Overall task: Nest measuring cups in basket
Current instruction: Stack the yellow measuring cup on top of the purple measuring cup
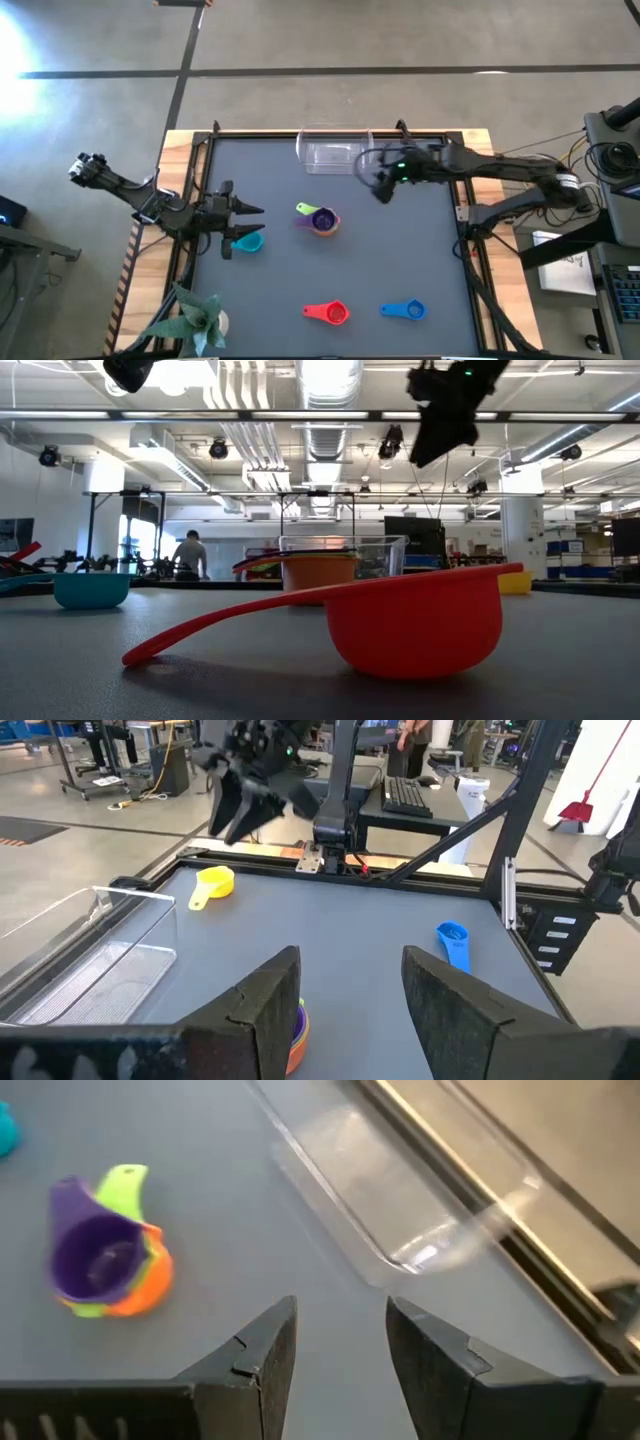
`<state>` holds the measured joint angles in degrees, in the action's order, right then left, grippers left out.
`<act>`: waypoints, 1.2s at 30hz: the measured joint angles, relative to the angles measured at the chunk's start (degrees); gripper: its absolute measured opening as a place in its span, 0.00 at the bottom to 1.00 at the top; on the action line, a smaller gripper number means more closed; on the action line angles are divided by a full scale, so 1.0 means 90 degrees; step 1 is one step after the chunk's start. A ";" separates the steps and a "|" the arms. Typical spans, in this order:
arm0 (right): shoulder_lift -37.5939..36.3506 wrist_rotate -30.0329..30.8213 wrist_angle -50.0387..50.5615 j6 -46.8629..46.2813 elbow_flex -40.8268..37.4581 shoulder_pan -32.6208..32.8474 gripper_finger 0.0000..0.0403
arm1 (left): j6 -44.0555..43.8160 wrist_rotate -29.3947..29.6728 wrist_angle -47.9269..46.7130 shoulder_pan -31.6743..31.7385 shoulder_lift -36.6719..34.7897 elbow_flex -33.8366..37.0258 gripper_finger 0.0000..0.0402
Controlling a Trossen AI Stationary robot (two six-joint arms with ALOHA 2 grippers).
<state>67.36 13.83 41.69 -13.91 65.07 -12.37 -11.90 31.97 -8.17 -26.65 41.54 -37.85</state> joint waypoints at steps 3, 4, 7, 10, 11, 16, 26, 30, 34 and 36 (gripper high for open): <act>-0.0663 0.0187 -0.0015 -0.0028 -0.0592 -0.0263 0.36 | 0.0000 0.0007 -0.0002 0.0000 0.0094 0.0000 0.40; -0.0845 0.0289 -0.0017 -0.0044 -0.0773 -0.0333 0.36 | 0.0004 0.0023 -0.0002 0.0000 0.0130 0.0000 0.40; -0.1272 0.0450 -0.0004 -0.0051 -0.1231 -0.0547 0.36 | 0.0078 0.0039 -0.0002 0.0000 0.0236 0.0002 0.40; -0.1516 0.0461 0.0000 -0.0165 -0.1516 -0.0764 0.36 | 0.0057 0.0042 -0.0002 0.0000 0.0285 0.0002 0.40; -0.1550 0.0457 0.0002 -0.0172 -0.1585 -0.0842 0.36 | -0.0029 0.0045 -0.0001 0.0000 0.0293 0.0002 0.40; -0.1486 0.0059 0.0001 0.0035 -0.1760 -0.1338 0.36 | -0.0657 0.0012 0.0036 -0.0124 0.0382 0.0024 0.40; -0.1108 -0.1211 0.0066 0.0358 -0.1731 -0.1714 0.36 | -0.0848 0.0085 0.1377 -0.0334 0.0686 0.0587 0.40; -0.1021 -0.1207 0.0104 0.0390 -0.1669 -0.1714 0.36 | -0.0589 0.0126 0.2340 -0.0340 0.0796 0.0968 0.40; -0.0961 -0.1205 0.0114 0.0516 -0.1564 -0.1714 0.36 | -0.0173 0.0129 0.2953 -0.0338 0.0765 0.1241 0.40; -0.0913 -0.1202 0.0115 0.0518 -0.1521 -0.1714 0.36 | -0.0113 0.0133 0.2992 -0.0338 0.0707 0.1300 0.40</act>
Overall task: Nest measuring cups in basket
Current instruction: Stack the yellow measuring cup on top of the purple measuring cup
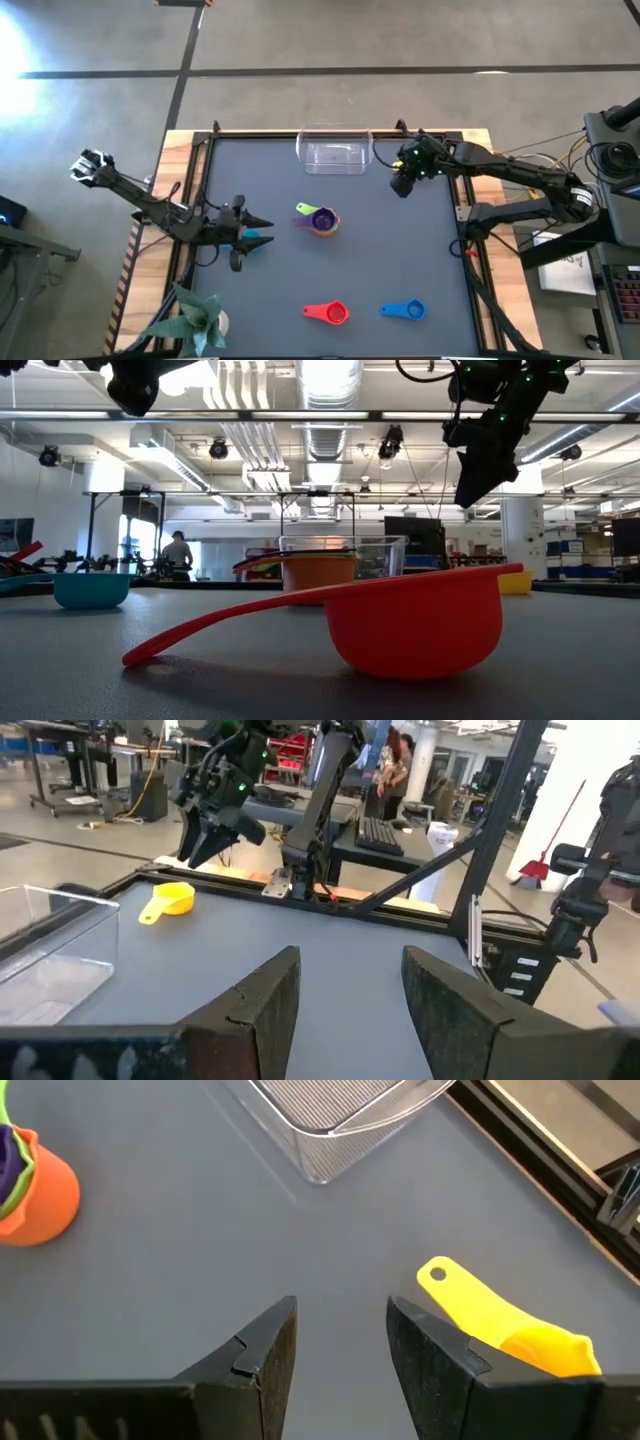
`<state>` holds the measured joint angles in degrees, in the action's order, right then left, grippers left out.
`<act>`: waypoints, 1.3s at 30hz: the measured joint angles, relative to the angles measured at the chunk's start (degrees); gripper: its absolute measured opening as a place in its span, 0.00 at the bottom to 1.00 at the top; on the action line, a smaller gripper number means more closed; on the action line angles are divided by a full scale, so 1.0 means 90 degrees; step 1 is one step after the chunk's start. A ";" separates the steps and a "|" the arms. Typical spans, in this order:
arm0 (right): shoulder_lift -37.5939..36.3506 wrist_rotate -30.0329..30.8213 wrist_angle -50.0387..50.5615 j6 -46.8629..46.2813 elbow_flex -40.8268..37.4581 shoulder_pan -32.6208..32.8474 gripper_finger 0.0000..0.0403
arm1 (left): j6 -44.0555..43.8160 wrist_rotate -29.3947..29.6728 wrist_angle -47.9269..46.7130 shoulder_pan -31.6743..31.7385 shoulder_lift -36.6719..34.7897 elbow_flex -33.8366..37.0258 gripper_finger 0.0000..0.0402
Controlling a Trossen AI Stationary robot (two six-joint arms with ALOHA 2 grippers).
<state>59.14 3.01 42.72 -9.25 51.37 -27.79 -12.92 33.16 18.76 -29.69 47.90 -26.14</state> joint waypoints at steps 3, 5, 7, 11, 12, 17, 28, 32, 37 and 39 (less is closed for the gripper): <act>0.0095 0.0049 0.0016 -0.0010 0.0040 0.0000 0.36 | 0.0018 0.0174 0.0015 0.0000 -0.0017 0.0078 0.40; 0.0189 0.0156 0.0065 0.0007 0.0087 0.0000 0.36 | 0.0019 0.0307 0.0137 0.0002 -0.0010 0.0129 0.40; 0.0291 0.0166 0.0132 0.0040 0.0112 -0.0034 0.36 | -0.0075 0.0372 0.0249 0.0007 0.0032 0.0188 0.40; 0.0562 0.0174 0.0259 0.0041 0.0119 -0.0161 0.36 | -0.0271 0.0375 0.0236 0.0007 0.0116 0.0288 0.40; 0.0633 0.0174 0.0271 0.0045 0.0119 -0.0200 0.36 | -0.0283 0.0376 0.0239 0.0007 0.0121 0.0296 0.40; 0.0865 0.0174 0.0345 0.0043 0.0119 -0.0430 0.36 | -0.0274 0.0375 0.0240 0.0007 0.0123 0.0263 0.40; 0.0907 0.0186 0.0386 0.0060 0.0119 -0.0758 0.36 | -0.0099 0.0375 0.0176 0.0007 0.0221 0.0057 0.40; 0.0912 0.0180 0.0442 0.0152 0.0119 -0.0750 0.36 | -0.0104 0.0428 0.0177 0.0007 0.0277 0.0057 0.40; 0.0917 0.0261 0.0657 0.0152 0.0119 -0.0750 0.36 | -0.0140 0.0431 0.0180 0.0007 0.0391 0.0057 0.40; 0.0917 0.0343 0.0763 0.0154 0.0118 -0.0750 0.35 | -0.0143 0.0433 0.0204 0.0007 0.0424 0.0057 0.40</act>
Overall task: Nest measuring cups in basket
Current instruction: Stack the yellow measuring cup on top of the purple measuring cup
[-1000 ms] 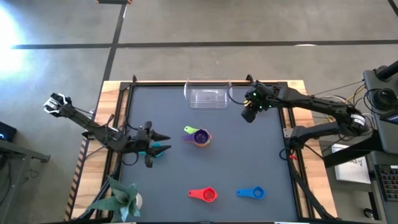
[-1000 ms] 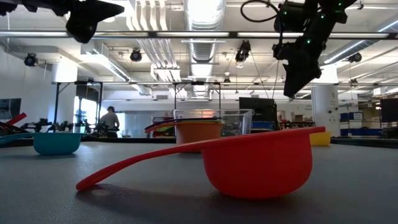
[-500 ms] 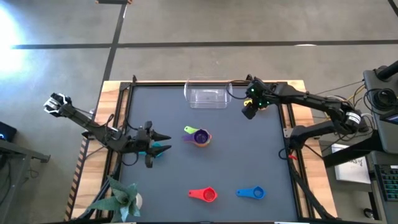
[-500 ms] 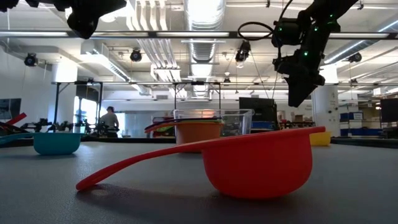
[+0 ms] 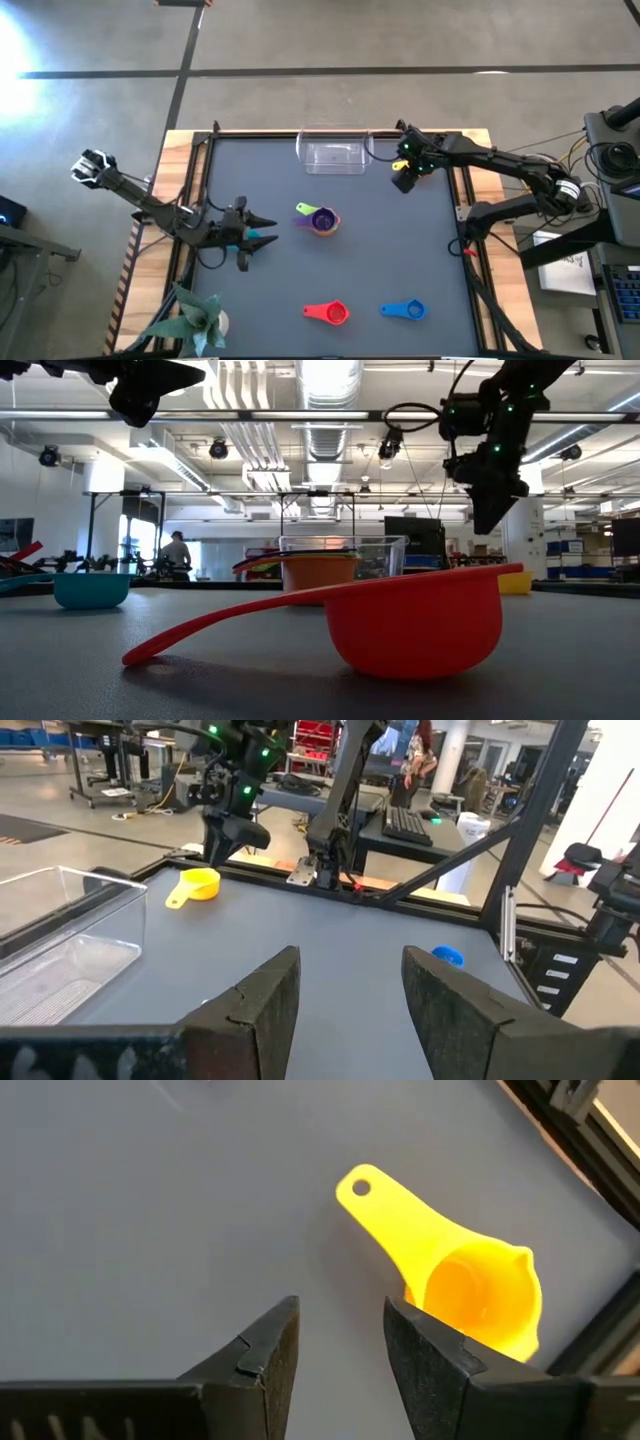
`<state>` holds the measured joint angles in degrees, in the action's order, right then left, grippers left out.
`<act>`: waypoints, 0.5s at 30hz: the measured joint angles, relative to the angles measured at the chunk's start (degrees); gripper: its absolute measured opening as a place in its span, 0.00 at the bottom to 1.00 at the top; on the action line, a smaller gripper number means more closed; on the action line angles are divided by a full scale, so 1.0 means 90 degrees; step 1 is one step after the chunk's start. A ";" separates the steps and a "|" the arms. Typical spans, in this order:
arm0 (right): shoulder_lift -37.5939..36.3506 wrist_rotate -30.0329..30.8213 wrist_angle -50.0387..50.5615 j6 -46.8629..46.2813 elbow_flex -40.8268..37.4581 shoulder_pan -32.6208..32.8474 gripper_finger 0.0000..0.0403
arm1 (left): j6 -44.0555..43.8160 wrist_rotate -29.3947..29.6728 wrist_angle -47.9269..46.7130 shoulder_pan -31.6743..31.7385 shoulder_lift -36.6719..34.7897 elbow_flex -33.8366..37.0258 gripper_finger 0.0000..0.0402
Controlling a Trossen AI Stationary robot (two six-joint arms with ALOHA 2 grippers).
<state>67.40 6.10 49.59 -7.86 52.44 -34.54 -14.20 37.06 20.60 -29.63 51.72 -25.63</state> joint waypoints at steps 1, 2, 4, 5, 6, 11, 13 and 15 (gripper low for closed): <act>0.0000 0.0030 0.0051 -0.0003 -0.0002 0.0000 0.34 | -0.0002 -0.0002 0.0003 0.0000 0.0010 0.0000 0.40; 0.0001 0.0067 0.0085 -0.0006 -0.0004 0.0000 0.34 | -0.0005 0.0000 0.0001 0.0000 0.0021 0.0000 0.40; 0.0010 0.0165 0.0138 -0.0043 -0.0004 0.0000 0.32 | -0.0029 0.0001 0.0026 0.0000 0.0043 0.0001 0.40; 0.0015 0.0167 0.0138 -0.0050 -0.0013 0.0000 0.32 | -0.0031 0.0001 0.0042 0.0000 0.0055 0.0000 0.40; 0.0026 0.0171 0.0137 -0.0048 -0.0014 0.0000 0.31 | -0.0037 0.0002 0.0044 0.0000 0.0067 0.0000 0.40; 0.0027 0.0409 0.0070 0.0037 -0.0019 0.0000 0.29 | -0.0145 0.0003 0.0042 0.0000 0.0193 0.0000 0.40; 0.0027 0.0595 0.0080 0.0071 -0.0019 0.0000 0.30 | -0.0083 0.0085 0.0043 0.0002 0.0220 0.0002 0.40; 0.0027 0.0662 0.0083 0.0149 -0.0019 -0.0002 0.31 | 0.0053 0.0297 0.0075 0.0004 0.0226 0.0002 0.40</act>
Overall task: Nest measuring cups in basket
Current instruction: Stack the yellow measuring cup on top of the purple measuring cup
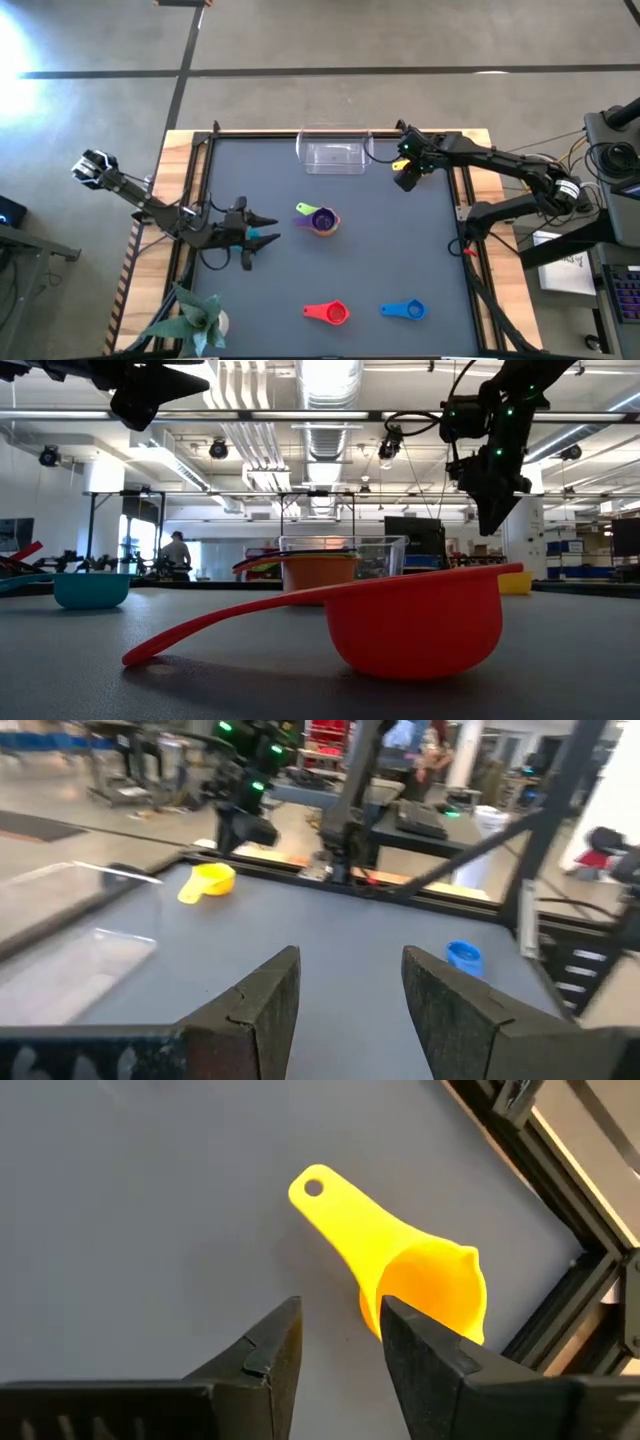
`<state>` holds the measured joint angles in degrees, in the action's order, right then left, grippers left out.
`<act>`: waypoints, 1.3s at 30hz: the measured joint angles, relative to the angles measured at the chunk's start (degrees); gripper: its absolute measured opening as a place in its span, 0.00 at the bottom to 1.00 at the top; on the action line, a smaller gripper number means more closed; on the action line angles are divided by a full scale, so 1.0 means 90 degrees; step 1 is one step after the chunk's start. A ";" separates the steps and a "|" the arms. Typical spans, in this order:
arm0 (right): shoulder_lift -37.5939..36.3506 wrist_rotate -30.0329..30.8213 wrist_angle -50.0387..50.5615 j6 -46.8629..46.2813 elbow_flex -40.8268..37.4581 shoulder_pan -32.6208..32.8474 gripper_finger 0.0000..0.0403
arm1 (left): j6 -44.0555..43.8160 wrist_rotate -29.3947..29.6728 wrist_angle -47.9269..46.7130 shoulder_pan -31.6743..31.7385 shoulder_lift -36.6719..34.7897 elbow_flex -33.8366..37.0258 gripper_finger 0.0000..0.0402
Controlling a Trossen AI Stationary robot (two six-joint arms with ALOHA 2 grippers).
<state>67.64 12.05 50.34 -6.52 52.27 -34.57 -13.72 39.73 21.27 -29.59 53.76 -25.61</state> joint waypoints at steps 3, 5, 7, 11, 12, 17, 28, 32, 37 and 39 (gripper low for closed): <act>0.0000 -0.0003 0.0055 0.0064 -0.0002 0.0002 0.33 | 0.0129 0.0206 0.0018 0.0004 -0.0027 0.0000 0.40; 0.0000 -0.0008 0.0137 0.0132 -0.0002 0.0002 0.35 | 0.0132 0.0220 0.0028 0.0004 -0.0057 -0.0004 0.40; 0.0000 -0.0025 0.0276 0.0138 -0.0005 0.0002 0.38 | 0.0132 0.0218 0.0019 0.0004 -0.0050 -0.0073 0.40; 0.0000 -0.0049 0.0357 0.0116 -0.0082 0.0002 0.42 | 0.0133 0.0215 -0.0005 0.0004 0.0012 -0.0242 0.40; 0.0000 -0.0051 0.0360 0.0076 -0.0118 0.0002 0.43 | 0.0133 0.0215 -0.0052 0.0006 0.0032 -0.0285 0.40; 0.0000 -0.0051 0.0356 -0.0016 -0.0356 0.0002 0.47 | 0.0109 0.0196 -0.0558 0.0006 0.0204 -0.0603 0.40; -0.0002 -0.0052 0.0367 0.0056 -0.0568 0.0002 0.47 | 0.0118 0.0177 -0.1100 -0.0004 0.0423 -0.0939 0.40; 0.0018 -0.0053 0.0271 0.0231 -0.0565 -0.0144 0.47 | 0.0132 0.0176 -0.1136 -0.0018 0.0374 -0.0894 0.40; 0.0266 -0.0096 0.0130 0.0505 -0.0563 -0.0507 0.47 | 0.0134 0.0179 -0.1142 -0.0026 0.0367 -0.0900 0.40; 0.0436 -0.0240 0.0109 0.0616 -0.0563 -0.0673 0.47 | 0.0134 0.0179 -0.1143 -0.0026 0.0367 -0.0899 0.40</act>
<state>71.56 9.89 51.32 -0.97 47.20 -40.62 -12.51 41.34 10.98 -29.82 57.06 -33.69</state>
